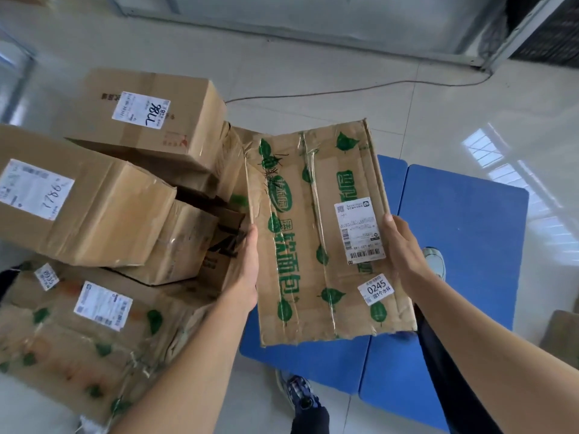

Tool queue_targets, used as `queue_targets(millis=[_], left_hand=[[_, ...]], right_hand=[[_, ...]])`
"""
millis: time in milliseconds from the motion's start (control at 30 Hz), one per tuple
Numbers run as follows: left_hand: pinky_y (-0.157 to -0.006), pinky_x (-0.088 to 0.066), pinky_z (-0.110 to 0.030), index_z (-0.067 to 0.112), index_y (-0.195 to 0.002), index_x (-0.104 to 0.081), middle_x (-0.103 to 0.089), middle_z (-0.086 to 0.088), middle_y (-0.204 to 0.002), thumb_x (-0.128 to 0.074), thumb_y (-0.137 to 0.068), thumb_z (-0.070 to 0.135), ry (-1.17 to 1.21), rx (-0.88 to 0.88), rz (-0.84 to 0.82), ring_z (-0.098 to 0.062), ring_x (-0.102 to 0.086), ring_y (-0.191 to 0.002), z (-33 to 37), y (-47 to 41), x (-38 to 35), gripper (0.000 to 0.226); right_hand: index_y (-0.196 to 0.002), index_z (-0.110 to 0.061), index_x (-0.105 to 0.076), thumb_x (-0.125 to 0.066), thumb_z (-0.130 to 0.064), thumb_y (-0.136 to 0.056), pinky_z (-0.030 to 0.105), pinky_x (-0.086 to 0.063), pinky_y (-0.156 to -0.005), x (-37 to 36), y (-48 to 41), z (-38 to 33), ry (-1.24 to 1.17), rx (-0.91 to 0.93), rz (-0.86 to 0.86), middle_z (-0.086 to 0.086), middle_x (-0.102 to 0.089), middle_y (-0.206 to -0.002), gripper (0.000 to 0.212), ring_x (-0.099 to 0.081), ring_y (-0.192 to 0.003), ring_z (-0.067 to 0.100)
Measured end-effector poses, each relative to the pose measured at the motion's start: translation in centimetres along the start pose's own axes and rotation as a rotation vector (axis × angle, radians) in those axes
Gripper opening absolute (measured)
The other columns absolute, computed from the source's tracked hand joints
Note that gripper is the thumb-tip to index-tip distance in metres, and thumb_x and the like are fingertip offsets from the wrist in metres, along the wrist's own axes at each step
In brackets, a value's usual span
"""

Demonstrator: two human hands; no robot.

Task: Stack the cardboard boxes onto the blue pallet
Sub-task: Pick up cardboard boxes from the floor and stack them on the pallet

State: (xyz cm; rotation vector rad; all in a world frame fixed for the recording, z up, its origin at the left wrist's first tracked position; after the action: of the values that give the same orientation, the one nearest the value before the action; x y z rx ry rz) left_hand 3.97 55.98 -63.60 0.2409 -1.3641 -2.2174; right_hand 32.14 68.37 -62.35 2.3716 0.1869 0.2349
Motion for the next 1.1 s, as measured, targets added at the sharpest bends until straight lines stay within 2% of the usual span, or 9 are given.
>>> queue_targets(millis=[133, 233, 400, 500, 633, 767, 900, 1000, 1100], left_hand=[[-0.117, -0.037, -0.060, 0.039, -0.154, -0.044, -0.054, -0.002, -0.153, -0.037, -0.091, 0.084, 0.011, 0.012, 0.009, -0.029, -0.052, -0.137, -0.6, -4.8, -1.7, 0.078], [-0.116, -0.037, -0.061, 0.040, -0.152, -0.046, -0.056, -0.003, -0.151, -0.037, -0.089, 0.086, -0.021, 0.030, 0.033, -0.030, -0.053, -0.136, -1.1, -7.8, -2.7, 0.078], [-0.120, -0.029, -0.064, 0.044, -0.158, -0.034, -0.041, -0.001, -0.163, -0.036, -0.081, 0.093, -0.065, 0.045, 0.036, -0.031, -0.040, -0.147, -1.7, -11.9, -4.6, 0.091], [-0.119, -0.028, -0.064, 0.044, -0.157, -0.032, -0.037, 0.000, -0.165, -0.034, -0.082, 0.090, -0.082, -0.034, 0.073, -0.031, -0.037, -0.149, -1.2, -13.7, -5.1, 0.088], [-0.121, -0.027, -0.063, 0.047, -0.158, -0.028, -0.034, 0.001, -0.167, -0.035, -0.073, 0.093, -0.078, -0.071, 0.071, -0.029, -0.034, -0.151, -1.1, -14.5, -5.1, 0.098], [-0.123, -0.025, -0.060, 0.042, -0.161, -0.029, -0.033, 0.001, -0.168, -0.030, -0.078, 0.097, -0.071, -0.014, 0.074, -0.027, -0.033, -0.152, -3.0, -13.5, -4.3, 0.099], [-0.126, -0.015, -0.058, 0.044, -0.163, -0.018, -0.016, 0.005, -0.173, -0.022, -0.080, 0.093, -0.110, 0.082, 0.117, -0.024, -0.019, -0.157, -6.4, -11.2, -3.4, 0.097], [-0.123, -0.012, -0.061, 0.048, -0.162, -0.012, -0.010, 0.007, -0.174, -0.023, -0.076, 0.096, -0.098, 0.181, 0.096, -0.026, -0.016, -0.158, -9.0, -9.6, -3.1, 0.099], [-0.120, -0.018, -0.070, 0.051, -0.161, -0.016, -0.017, 0.005, -0.173, -0.026, -0.068, 0.104, -0.073, 0.202, 0.029, -0.032, -0.023, -0.156, -9.5, -9.5, -3.1, 0.107]], right_hand=[[-0.106, -0.036, -0.053, -0.042, -0.061, -0.104, 0.039, -0.064, -0.069, 0.1, -4.2, 3.3, -0.007, -0.037, -0.012, 0.009, -0.067, -0.112, 0.027, -0.073, -0.094, 0.018], [-0.107, -0.041, -0.055, -0.044, -0.063, -0.103, 0.034, -0.062, -0.063, 0.3, -6.8, 5.7, -0.030, -0.052, 0.003, 0.005, -0.069, -0.110, 0.025, -0.073, -0.091, 0.018], [-0.139, -0.030, -0.043, -0.042, -0.064, -0.103, 0.051, -0.059, -0.093, 0.8, -10.5, 8.9, -0.038, -0.090, 0.031, 0.001, -0.064, -0.124, 0.050, -0.067, -0.109, 0.021], [-0.139, -0.033, -0.038, -0.043, -0.059, -0.105, 0.038, -0.053, -0.088, 0.7, -11.8, 9.5, -0.033, -0.046, 0.057, -0.005, -0.059, -0.129, 0.043, -0.063, -0.108, 0.011], [-0.131, -0.039, -0.039, -0.044, -0.056, -0.105, 0.043, -0.055, -0.092, 0.9, -12.5, 10.0, -0.041, -0.011, 0.097, -0.011, -0.060, -0.121, 0.032, -0.066, -0.107, 0.011], [-0.132, -0.042, -0.042, -0.043, -0.056, -0.106, 0.021, -0.056, -0.062, 0.8, -12.5, 10.1, -0.094, -0.055, 0.087, -0.012, -0.064, -0.110, 0.030, -0.070, -0.081, -0.004], [-0.120, -0.065, -0.048, -0.037, -0.058, -0.107, 0.016, -0.055, -0.055, 0.6, -12.5, 10.1, -0.144, -0.134, 0.075, -0.026, -0.071, -0.095, 0.018, -0.070, -0.075, -0.009], [-0.093, -0.070, -0.057, -0.036, -0.058, -0.107, 0.021, -0.056, -0.054, 0.2, -12.4, 10.1, -0.130, -0.139, 0.076, -0.034, -0.071, -0.078, 0.028, -0.070, -0.071, -0.009], [-0.127, -0.064, -0.051, -0.039, -0.064, -0.104, 0.041, -0.063, -0.078, 0.1, -12.1, 10.9, -0.159, -0.171, 0.094, -0.022, -0.073, -0.109, 0.027, -0.073, -0.099, 0.010]])
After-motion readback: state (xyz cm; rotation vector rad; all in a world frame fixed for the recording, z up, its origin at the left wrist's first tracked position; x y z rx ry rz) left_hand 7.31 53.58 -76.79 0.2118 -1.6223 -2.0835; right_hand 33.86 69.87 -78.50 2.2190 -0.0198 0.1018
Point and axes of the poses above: each hand's wrist, its own y-axis away from the middle knuckle, its own x-axis out of the back of the hand, z = x × y, the point moved 8 cm from there along -y, towards the middle knuckle
